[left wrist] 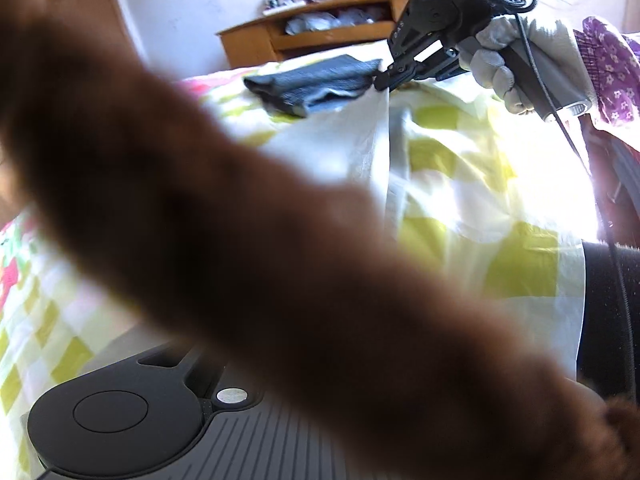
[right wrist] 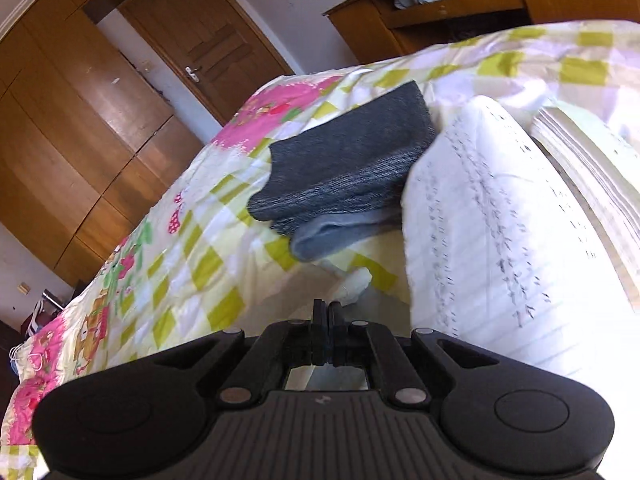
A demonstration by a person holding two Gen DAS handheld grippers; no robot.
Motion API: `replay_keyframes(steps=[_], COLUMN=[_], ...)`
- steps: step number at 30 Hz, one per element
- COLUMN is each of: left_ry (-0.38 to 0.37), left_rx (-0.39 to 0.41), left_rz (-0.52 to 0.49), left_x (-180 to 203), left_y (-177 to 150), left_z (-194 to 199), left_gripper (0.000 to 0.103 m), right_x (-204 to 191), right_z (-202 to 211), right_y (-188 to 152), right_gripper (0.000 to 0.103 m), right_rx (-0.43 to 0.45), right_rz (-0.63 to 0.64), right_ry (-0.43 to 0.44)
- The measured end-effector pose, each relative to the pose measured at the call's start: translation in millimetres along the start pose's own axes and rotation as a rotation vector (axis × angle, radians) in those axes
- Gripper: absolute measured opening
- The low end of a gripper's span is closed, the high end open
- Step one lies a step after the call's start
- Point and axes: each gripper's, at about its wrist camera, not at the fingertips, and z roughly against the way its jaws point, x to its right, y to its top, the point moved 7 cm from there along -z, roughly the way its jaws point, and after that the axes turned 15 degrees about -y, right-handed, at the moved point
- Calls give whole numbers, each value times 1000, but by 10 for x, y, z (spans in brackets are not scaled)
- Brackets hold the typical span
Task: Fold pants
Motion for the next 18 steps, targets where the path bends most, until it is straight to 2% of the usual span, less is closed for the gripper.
replay_keyframes(steps=[9,13,14,16,18], left_ry=[-5,-10,-11,-12,-11], left_rx=[-37,-32,-30,-26,-26], left_rz=[-9,-19,-19,-17,-17], left_x=[71,115,121,133,138], left_y=[32,67,72,74,70], left_z=[-105,-120,-122,-120,-118], left_gripper=[17,17,17,17,17], right_x=[146,214,226,207,157], right_z=[11,57,64,37,-43], right_y=[-69,-143,-156,-181,-206], right_gripper=[24,33,35,45,48], right_rx=[-51,-59,-63,-88,-116], right_rz=[4,8,1,-11,-14], right_ry=[-36,-62,-60,-29,-22])
